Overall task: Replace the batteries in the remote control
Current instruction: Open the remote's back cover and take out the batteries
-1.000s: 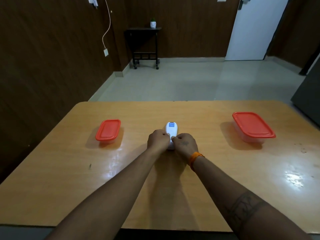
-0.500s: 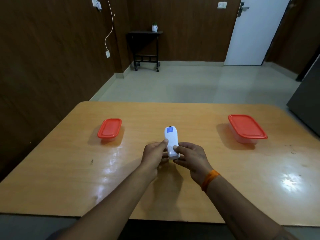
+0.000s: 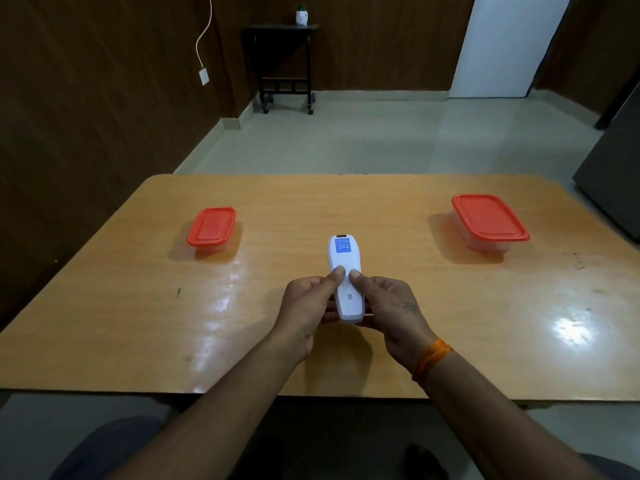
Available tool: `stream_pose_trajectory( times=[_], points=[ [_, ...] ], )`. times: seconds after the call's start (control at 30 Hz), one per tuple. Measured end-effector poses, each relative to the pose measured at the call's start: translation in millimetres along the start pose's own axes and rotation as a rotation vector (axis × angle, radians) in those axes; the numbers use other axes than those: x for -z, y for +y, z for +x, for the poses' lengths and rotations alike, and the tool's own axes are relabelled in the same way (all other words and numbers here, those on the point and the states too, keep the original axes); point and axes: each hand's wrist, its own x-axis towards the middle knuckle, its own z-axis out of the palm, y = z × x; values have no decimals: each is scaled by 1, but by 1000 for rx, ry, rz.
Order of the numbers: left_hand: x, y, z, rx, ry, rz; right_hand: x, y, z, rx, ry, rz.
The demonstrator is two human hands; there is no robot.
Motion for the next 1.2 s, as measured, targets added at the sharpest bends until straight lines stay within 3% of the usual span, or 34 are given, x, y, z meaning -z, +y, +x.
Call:
stream_pose_trajectory(
  times=[0.37,0.67,0.93,1.2],
  points=[
    [7,-11,8,-16,42,33,-4,12,5,75,-5,-108],
    [4,-12,6,-13,82,19,-4,13,3,47,-30,-27],
    [-4,-18,6,-13,130,38,-10,25,6,130,102,-76],
    [-2,-17,5,22,119,-10,-7,27,6,137,41,-86]
  ],
)
